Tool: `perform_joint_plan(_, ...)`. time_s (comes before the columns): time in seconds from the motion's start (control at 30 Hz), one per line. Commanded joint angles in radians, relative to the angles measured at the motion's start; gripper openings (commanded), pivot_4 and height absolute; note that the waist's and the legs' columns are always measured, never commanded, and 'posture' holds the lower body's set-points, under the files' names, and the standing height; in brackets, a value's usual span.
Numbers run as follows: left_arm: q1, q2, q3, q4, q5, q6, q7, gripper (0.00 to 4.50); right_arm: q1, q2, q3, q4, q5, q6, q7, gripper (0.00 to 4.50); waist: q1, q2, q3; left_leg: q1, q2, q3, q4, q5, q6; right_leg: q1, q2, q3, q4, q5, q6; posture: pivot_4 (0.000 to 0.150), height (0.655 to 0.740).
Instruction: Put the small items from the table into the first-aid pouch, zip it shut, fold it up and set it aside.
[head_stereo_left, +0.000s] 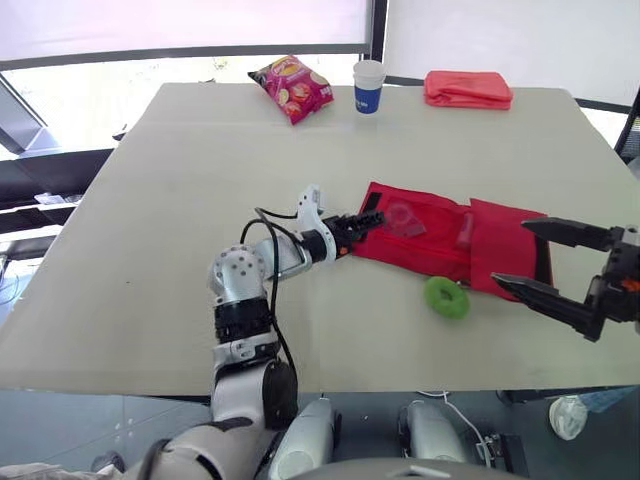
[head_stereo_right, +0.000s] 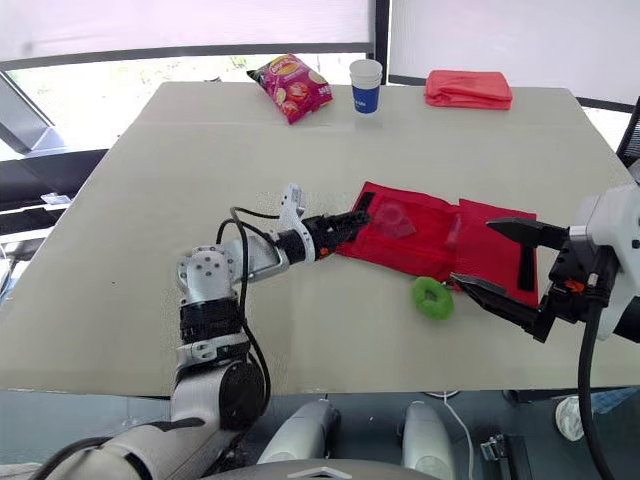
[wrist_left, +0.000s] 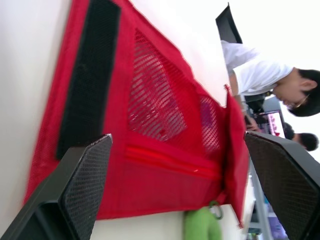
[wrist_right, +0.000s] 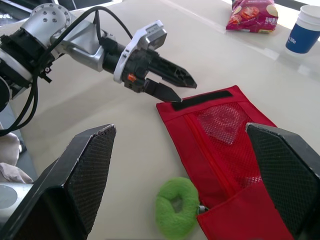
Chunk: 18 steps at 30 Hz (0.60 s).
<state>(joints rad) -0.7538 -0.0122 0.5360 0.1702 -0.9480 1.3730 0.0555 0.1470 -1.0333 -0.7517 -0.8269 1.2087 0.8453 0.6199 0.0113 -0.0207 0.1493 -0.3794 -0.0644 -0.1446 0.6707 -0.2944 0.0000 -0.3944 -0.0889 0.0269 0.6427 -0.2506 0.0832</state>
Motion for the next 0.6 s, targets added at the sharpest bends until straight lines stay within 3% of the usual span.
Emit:
perform_joint_plan(0.03,-0.030,-0.008,0.075,0.034,-0.056,0.022,0.052,4.50,0.007,0.010,-0.023,-0.029,0.012,-0.024,-0.021,4.44,0.002,0.000,0.000,0.000,0.000,0.000,0.000,0.000,0.000,0.000,0.000,0.000,0.000,0.000,0.000,0.150,0.7400)
perform_joint_plan(0.23,-0.034,-0.016,0.139,0.050,-0.087,0.052,0.137,4.50,0.028,0.022,-0.036,-0.049,0.023,-0.030,-0.043,4.44,0.006,0.000,0.000,0.000,0.000,-0.001,0.000,0.000,0.000,0.000,0.000,0.000,0.000,0.000,0.000,0.150,0.7400)
perform_joint_plan(0.4,-0.080,0.038,0.197,0.116,-0.098,0.096,0.199,4.50,0.040,0.031,-0.024,-0.055,0.017,-0.043,-0.056,4.44,0.004,0.000,0.000,0.000,0.000,-0.001,0.000,0.000,0.000,0.000,0.000,0.000,0.000,0.000,0.000,0.150,0.7400)
perform_joint_plan(0.6,-0.122,0.150,0.115,0.189,-0.026,0.152,0.138,4.50,0.045,0.049,0.021,-0.068,-0.008,-0.069,-0.077,4.44,0.003,0.000,0.000,0.000,-0.001,-0.001,0.000,0.000,0.000,0.000,0.000,0.000,0.000,0.000,0.000,0.150,0.7400)
